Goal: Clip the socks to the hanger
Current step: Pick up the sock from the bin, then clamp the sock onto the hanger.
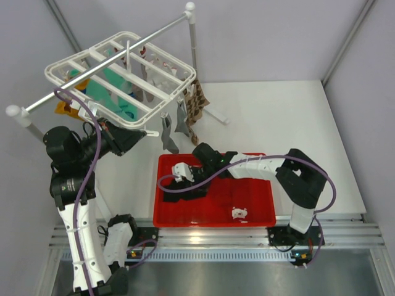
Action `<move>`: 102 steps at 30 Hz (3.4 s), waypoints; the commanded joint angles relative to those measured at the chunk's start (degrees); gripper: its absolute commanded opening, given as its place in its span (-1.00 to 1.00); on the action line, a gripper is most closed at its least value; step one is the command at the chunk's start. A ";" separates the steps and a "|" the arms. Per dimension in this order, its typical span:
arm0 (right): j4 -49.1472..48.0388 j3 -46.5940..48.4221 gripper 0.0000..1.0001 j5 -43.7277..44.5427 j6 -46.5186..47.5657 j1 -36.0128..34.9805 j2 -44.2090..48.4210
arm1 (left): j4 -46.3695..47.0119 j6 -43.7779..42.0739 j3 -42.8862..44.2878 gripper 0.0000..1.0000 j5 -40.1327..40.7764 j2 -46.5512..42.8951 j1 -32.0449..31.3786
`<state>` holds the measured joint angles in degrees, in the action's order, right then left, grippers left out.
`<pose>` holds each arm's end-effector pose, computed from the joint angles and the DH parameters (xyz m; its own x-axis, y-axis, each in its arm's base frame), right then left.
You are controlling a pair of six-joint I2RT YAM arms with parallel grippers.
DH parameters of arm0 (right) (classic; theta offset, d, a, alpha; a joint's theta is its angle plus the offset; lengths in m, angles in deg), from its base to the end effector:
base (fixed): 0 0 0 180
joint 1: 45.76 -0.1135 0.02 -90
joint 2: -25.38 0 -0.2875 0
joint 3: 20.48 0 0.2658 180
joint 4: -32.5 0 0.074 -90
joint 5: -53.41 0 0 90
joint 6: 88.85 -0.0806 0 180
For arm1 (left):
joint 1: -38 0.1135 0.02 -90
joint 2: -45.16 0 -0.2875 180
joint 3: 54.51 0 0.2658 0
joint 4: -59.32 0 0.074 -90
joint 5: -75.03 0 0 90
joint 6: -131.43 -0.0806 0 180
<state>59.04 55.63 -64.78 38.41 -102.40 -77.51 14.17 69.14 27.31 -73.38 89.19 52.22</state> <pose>0.1926 0.3618 0.1577 0.1886 -0.6839 -0.7048 -0.9764 -0.2074 -0.0601 0.1512 -0.0325 0.4613 -0.4309 -0.3605 -0.8273 0.5533 0.6186 -0.5578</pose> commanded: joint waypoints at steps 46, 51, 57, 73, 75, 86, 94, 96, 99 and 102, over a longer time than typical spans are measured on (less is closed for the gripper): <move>2.15 4.08 -0.47 -1.87 3.09 -1.72 -4.60 | -8.60 -2.13 -1.89 -1.00 -4.69 0.70 -0.68; 1.36 3.90 -0.95 -1.61 2.74 -1.63 -4.16 | -8.60 -2.13 -1.89 -1.00 -4.52 0.71 -0.68; 2.06 4.43 -1.00 -1.70 1.51 -1.45 -1.09 | -8.51 -2.13 -1.62 -1.00 -4.60 0.79 -0.60; 4.44 7.33 -1.00 -4.42 -8.85 0.39 11.48 | -8.16 -1.16 -0.92 -1.00 -4.60 0.44 -0.68; 2.43 7.68 -1.00 -4.51 -11.40 1.00 13.84 | -8.24 -1.07 -0.92 -1.00 -4.60 0.35 -0.68; -4.35 12.08 -1.00 -3.37 -27.40 3.73 20.97 | -10.97 -3.09 -1.54 -1.00 -3.38 -0.17 -0.60; -6.11 18.57 -1.00 -1.70 -33.73 3.47 22.30 | -14.22 -7.31 -0.04 -1.00 -3.55 1.32 -0.60; -6.81 19.72 -1.00 -1.44 -34.70 3.56 21.86 | -15.44 -8.10 0.39 -1.00 -3.20 1.58 -0.68; -7.52 21.83 -1.00 -1.52 -36.11 3.29 21.16 | -17.29 -10.29 0.75 -1.00 -2.85 1.50 -0.60; -8.05 23.32 -1.00 -1.96 -36.81 2.94 20.37 | -19.49 -12.57 1.10 -1.00 -3.11 1.85 -0.68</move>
<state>53.99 75.48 -66.61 4.03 -99.19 -57.29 8.23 59.81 28.27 -71.65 89.91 52.22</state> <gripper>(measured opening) 0.003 0.053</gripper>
